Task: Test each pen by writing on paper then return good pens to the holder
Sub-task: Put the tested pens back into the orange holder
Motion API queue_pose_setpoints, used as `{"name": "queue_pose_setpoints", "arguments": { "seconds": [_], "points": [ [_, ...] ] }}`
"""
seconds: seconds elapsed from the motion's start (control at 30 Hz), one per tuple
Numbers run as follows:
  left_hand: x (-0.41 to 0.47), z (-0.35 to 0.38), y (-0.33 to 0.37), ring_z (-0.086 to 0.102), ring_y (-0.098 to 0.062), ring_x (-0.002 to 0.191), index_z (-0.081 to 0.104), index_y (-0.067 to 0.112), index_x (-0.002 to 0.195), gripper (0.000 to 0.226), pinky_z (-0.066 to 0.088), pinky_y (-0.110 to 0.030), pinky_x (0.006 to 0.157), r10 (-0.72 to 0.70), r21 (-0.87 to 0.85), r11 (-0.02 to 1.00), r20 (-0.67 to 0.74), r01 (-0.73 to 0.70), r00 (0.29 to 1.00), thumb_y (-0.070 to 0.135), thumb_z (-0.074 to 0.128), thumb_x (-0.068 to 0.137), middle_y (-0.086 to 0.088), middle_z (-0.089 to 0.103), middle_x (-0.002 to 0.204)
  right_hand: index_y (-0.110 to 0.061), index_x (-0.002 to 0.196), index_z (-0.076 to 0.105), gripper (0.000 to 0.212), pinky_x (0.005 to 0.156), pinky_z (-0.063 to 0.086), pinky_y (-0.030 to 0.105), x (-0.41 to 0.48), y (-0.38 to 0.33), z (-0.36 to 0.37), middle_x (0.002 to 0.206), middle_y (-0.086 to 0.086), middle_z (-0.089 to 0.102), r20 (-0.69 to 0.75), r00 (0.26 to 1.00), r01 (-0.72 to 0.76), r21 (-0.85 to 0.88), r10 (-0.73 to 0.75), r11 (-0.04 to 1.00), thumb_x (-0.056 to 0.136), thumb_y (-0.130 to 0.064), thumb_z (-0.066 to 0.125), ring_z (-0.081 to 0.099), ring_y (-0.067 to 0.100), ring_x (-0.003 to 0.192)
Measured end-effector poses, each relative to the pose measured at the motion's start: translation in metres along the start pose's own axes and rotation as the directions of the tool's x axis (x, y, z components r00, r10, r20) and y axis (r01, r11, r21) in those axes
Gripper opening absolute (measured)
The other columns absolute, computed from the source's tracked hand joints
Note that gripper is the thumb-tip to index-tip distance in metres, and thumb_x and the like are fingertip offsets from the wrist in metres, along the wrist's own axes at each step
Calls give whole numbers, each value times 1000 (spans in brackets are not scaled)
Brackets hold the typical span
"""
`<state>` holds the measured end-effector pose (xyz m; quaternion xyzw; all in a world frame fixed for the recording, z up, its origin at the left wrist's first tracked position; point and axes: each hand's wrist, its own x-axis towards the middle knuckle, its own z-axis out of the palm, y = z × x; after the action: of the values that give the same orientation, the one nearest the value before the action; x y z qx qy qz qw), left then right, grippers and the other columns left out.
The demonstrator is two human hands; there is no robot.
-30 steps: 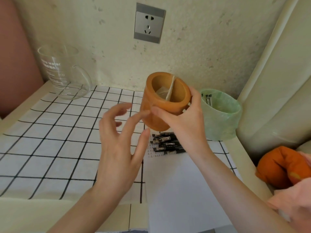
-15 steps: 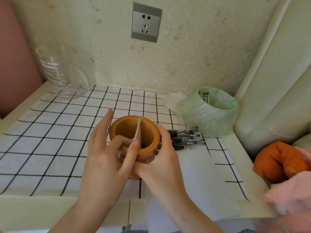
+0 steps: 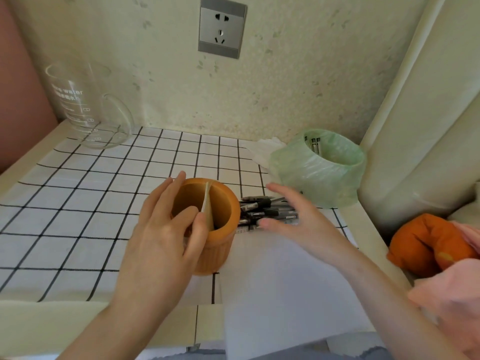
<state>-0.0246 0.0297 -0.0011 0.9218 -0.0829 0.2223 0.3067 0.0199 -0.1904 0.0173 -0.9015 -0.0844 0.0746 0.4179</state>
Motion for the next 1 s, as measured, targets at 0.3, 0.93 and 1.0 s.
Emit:
{"name": "queue_pose_setpoints", "arguments": {
  "seconds": [0.3,0.93,1.0],
  "points": [
    [2,1,0,24,-8,137,46,28,125,42,31,-37,109,11,-145,989,1,-10,1000,46,37,89,10,33,144,-24,152,10,92,117,7,32,45,30,-7,159,2,11,226,974,131,-479,-22,868,80,-19,67,1,15,147],
    [5,4,-2,28,-10,134,58,23,119,42,23,-24,106,30,-145,989,12,-27,999,42,35,89,7,42,136,-11,116,53,40,83,35,27,75,48,3,107,3,49,266,937,343,-594,-225,728,77,-7,62,43,19,99],
    [5,4,-2,28,-10,133,58,22,119,42,23,-23,106,30,-149,988,10,-29,999,41,35,90,6,43,136,-10,112,52,34,78,33,27,76,50,5,106,4,50,248,942,331,-592,-225,735,79,-7,62,42,18,95]
  ]
}}
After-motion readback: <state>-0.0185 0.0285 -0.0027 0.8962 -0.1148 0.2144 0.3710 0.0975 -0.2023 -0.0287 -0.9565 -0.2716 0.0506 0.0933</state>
